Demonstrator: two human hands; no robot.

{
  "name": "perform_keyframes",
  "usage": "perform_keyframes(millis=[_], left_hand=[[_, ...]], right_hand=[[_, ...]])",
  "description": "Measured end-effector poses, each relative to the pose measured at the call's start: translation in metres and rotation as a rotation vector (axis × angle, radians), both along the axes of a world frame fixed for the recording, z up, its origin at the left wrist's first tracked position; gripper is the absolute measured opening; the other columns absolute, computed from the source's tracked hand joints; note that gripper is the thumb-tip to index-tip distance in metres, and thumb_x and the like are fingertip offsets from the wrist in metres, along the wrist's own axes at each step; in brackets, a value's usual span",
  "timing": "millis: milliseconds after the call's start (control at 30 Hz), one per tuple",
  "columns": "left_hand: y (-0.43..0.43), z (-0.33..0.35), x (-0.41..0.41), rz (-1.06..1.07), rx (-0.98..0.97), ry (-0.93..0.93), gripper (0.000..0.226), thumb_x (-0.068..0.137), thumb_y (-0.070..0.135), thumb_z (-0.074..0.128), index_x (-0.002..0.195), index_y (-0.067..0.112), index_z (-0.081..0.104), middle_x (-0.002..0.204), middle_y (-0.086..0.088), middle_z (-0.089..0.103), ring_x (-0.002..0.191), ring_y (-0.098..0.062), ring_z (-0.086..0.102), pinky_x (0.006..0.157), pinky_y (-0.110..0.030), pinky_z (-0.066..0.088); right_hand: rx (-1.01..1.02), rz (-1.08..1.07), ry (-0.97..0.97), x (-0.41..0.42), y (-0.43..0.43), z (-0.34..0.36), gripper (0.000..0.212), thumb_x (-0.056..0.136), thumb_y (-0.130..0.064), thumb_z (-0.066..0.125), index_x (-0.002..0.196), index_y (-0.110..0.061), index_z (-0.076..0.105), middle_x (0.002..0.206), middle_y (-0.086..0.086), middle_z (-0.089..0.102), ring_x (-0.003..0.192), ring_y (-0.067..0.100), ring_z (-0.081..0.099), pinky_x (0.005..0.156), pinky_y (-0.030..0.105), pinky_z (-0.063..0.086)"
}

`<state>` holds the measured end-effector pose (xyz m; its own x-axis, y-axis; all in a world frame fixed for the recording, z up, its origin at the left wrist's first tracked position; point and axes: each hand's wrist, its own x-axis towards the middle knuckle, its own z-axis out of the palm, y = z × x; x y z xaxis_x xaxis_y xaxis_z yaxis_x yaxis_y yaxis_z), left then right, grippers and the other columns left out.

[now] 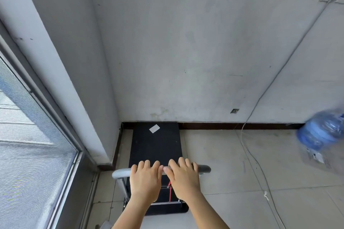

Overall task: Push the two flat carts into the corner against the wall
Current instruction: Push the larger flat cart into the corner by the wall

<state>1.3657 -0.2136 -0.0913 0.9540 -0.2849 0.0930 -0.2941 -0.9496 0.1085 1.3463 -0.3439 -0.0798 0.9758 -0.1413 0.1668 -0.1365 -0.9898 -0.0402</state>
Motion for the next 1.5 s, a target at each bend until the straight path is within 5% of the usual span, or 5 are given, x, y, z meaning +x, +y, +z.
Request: perform_keyframes(millis=[200,700,1000,1200,1500], left_hand=[[0.018,-0.002,-0.005,-0.014,-0.056,-0.132,0.072,0.1,0.039,-0.001,0.067,0.025,0.061,0.056,0.005,0.055,0.051,-0.02,0.054,0.054,-0.034,0.047],[0.071,-0.009,-0.028,-0.12,0.015,-0.123,0.059,0.101,0.041,0.006,0.074,0.029,0.058,0.065,0.01,0.052,0.06,-0.019,0.053,0.068,-0.033,0.035],[0.042,0.004,-0.028,-0.134,-0.04,-0.114,0.059,0.102,0.038,0.008,0.071,0.028,0.057,0.062,0.008,0.053,0.057,-0.019,0.052,0.06,-0.033,0.047],[0.0,0.009,-0.024,-0.081,-0.038,-0.06,0.038,0.092,0.034,0.03,0.068,0.026,0.058,0.059,0.006,0.052,0.054,-0.02,0.051,0.058,-0.034,0.048],[-0.013,0.007,-0.016,-0.09,0.003,0.045,0.035,0.09,0.034,0.031,0.07,0.025,0.059,0.059,0.005,0.053,0.055,-0.022,0.052,0.057,-0.035,0.047]], right_hand=[[0.028,-0.031,-0.009,-0.01,0.022,0.002,0.072,0.096,-0.048,-0.003,0.076,-0.03,0.063,0.063,-0.005,0.062,0.061,0.018,0.06,0.062,0.038,0.053],[0.056,-0.12,-0.064,-0.048,0.075,-0.005,0.071,0.095,-0.051,-0.001,0.068,-0.029,0.06,0.058,-0.004,0.056,0.059,0.02,0.056,0.066,0.041,0.051],[-0.002,-0.08,-0.024,-0.046,0.045,-0.008,0.036,0.085,-0.05,0.033,0.068,-0.032,0.059,0.058,-0.007,0.057,0.059,0.018,0.056,0.062,0.039,0.05],[-0.089,-0.002,-0.021,-0.033,-0.004,-0.011,0.034,0.084,-0.044,0.031,0.07,-0.031,0.06,0.058,-0.008,0.059,0.056,0.017,0.058,0.055,0.034,0.049],[-0.029,-0.011,0.187,-0.024,-0.016,-0.004,0.038,0.087,-0.043,0.027,0.077,-0.028,0.06,0.066,-0.003,0.061,0.064,0.022,0.058,0.062,0.038,0.047]])
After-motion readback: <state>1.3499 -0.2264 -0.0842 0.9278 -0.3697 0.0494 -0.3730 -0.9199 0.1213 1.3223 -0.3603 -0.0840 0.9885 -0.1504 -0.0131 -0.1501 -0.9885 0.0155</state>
